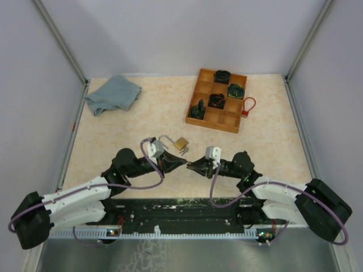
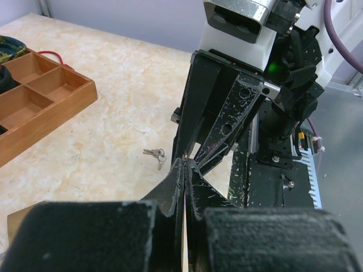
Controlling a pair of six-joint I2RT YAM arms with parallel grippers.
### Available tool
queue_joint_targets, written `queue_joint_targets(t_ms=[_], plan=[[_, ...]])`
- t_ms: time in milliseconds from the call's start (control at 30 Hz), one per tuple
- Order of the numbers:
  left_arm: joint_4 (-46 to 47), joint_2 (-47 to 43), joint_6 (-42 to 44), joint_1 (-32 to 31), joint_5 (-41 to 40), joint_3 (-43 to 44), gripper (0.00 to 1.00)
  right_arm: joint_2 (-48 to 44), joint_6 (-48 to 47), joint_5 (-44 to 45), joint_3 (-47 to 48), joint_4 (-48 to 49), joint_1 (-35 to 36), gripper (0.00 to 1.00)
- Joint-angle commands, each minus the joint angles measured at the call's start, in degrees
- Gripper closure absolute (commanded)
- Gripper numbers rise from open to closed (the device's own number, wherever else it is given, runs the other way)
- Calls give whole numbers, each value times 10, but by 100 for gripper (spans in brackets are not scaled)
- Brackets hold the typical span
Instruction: Unlock with the key
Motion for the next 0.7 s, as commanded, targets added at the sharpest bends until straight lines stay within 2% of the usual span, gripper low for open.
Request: queue_joint_targets(t_ms=[0,33,167,300,367,500,667], plan=[[21,-16,-6,-1,-5,1,100,-11,-1,-19,5,21,-2,96],[20,-19,-4,-1,-11,-1,100,-15,-3,-17,5,14,-2,100],[15,-38,-1,-1,-53,-19,98,-51,-10,-1,22,-64,-2,100],[9,-60,5,0,-97,-51,69,-81,-18,25,72,-205,1,100],[8,-69,16,-1,-114,-65,61,-85,-13,27,103,-265,2,100],[7,-70,37,0,-123,-75,55,-74,20,43,168,-380,2,100],[61,-38,61,-1,-73,-86,53,-40,13,51,261,-540,13,100]])
